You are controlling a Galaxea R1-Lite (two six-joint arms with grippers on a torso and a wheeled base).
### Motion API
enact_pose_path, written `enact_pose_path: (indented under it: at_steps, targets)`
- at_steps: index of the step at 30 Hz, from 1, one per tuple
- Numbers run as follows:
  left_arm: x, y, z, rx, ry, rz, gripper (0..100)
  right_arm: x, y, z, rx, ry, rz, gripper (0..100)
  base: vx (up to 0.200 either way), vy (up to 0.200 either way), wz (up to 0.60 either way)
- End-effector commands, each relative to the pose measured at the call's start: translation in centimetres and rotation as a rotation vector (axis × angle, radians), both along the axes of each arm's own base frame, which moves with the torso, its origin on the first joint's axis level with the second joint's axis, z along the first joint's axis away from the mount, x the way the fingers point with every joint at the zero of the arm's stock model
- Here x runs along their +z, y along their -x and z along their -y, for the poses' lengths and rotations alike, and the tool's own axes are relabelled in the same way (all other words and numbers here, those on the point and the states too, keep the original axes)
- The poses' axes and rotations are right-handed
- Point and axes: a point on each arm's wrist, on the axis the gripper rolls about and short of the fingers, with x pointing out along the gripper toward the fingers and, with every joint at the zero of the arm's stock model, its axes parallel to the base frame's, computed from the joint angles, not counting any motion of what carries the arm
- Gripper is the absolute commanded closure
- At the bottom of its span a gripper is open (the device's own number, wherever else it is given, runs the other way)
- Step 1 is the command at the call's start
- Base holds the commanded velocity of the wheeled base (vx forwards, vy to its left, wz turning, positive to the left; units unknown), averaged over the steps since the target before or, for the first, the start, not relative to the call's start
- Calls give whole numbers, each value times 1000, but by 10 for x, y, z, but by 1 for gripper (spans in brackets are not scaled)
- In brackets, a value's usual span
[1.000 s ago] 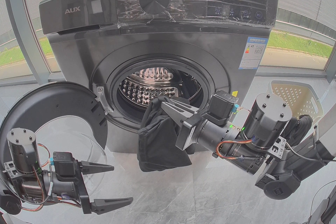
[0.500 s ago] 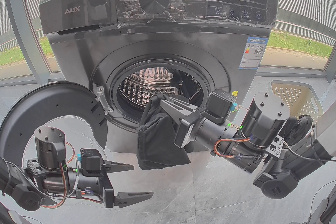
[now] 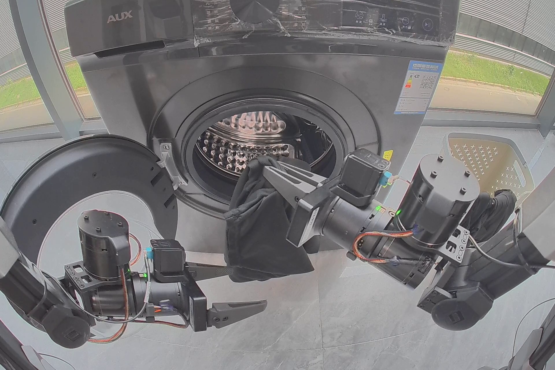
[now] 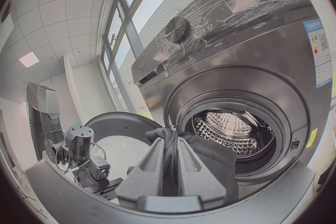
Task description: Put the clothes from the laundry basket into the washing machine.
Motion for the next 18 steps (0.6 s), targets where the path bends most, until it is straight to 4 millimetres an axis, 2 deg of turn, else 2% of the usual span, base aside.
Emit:
enact_pose_path:
  at_steps: [1, 7, 18]
  targets:
    - [-6, -7, 4, 7, -2, -16, 0, 0, 1, 0, 1, 0, 0, 100, 0, 0, 0]
    - [-15, -17, 10, 17, 4, -3, 0, 0, 1, 0, 0, 2, 0, 100, 0, 0, 0]
    - [-26, -21, 13, 18, -10, -30, 0, 1, 1, 0, 1, 1, 3, 100, 0, 0, 0]
